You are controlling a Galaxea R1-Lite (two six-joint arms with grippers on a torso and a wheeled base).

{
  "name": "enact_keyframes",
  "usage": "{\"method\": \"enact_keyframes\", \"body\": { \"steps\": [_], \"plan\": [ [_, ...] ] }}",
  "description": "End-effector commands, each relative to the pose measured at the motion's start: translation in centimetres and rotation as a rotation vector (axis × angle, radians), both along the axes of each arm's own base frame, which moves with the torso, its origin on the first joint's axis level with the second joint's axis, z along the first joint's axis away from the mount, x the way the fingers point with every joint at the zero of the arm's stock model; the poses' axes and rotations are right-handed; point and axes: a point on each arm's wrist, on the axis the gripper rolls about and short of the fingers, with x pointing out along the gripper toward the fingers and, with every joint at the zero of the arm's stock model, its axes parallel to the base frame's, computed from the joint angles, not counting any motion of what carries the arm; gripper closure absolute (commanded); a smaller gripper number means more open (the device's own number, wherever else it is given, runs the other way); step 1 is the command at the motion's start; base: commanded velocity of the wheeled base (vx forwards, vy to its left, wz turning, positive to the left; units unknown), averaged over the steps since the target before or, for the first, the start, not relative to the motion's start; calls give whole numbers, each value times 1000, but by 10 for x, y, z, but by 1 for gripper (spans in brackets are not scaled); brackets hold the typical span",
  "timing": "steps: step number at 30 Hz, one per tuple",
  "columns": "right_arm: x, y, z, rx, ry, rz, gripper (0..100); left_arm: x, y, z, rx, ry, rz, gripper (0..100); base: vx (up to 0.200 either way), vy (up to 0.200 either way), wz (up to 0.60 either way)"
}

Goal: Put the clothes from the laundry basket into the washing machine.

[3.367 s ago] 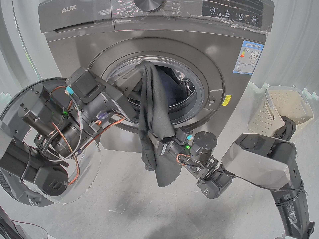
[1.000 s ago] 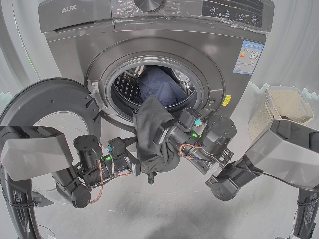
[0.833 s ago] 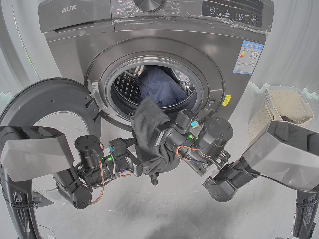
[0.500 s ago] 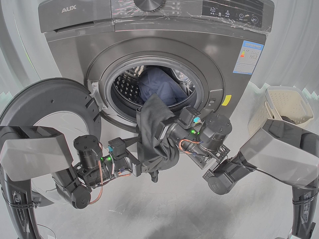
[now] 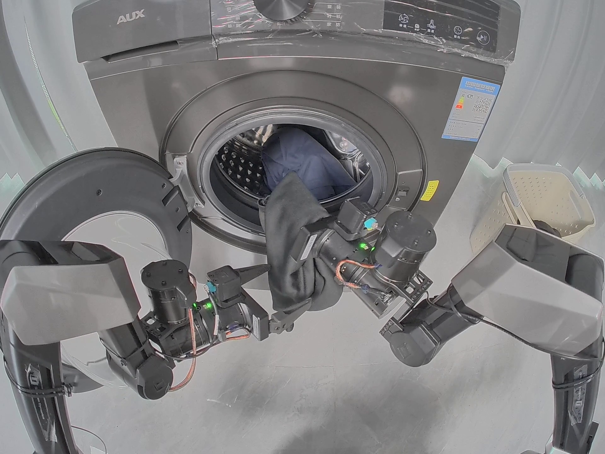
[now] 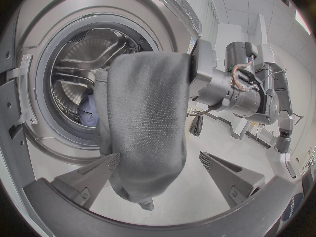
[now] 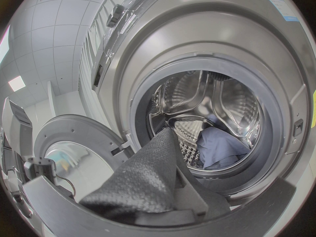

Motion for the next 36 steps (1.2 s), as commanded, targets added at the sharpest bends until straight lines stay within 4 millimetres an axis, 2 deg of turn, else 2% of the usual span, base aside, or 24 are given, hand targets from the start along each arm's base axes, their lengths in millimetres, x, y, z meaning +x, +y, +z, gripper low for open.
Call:
{"method": "enact_keyframes", "body": {
  "steps": [1,6,12,13,21,22,25,28,29,31,36],
  "plan": [
    [-10,8,4,9,-5,28,100,2,0,-3,3,2,4,0,0,0,0],
    [-29,20,4,0,8,77,100,8,0,-4,-2,-6,17,0,0,0,0],
    [-40,22,11,17,13,80,100,17,-1,-7,-9,-12,70,0,0,0,0],
    [-41,21,13,25,14,81,100,21,1,-8,-12,-12,98,100,0,0,0],
    [-40,6,21,40,23,43,100,32,5,-1,-63,-17,144,100,0,0,0],
    [-36,-6,25,48,28,16,100,36,6,3,-81,-29,176,100,0,0,0],
    [-30,-22,26,45,32,-15,100,37,9,12,-96,-54,184,100,0,0,0],
    [-29,-39,17,13,57,-41,100,33,10,30,-118,-92,181,100,0,0,0],
    [-29,-39,17,13,57,-41,100,33,10,30,-118,-92,181,100,0,0,0],
    [-33,-58,-3,-48,93,-29,100,27,11,45,-139,-119,176,100,0,0,0],
    [-46,-74,-15,-102,146,-11,100,20,10,60,-161,-154,167,100,0,0,0]
  ]
}}
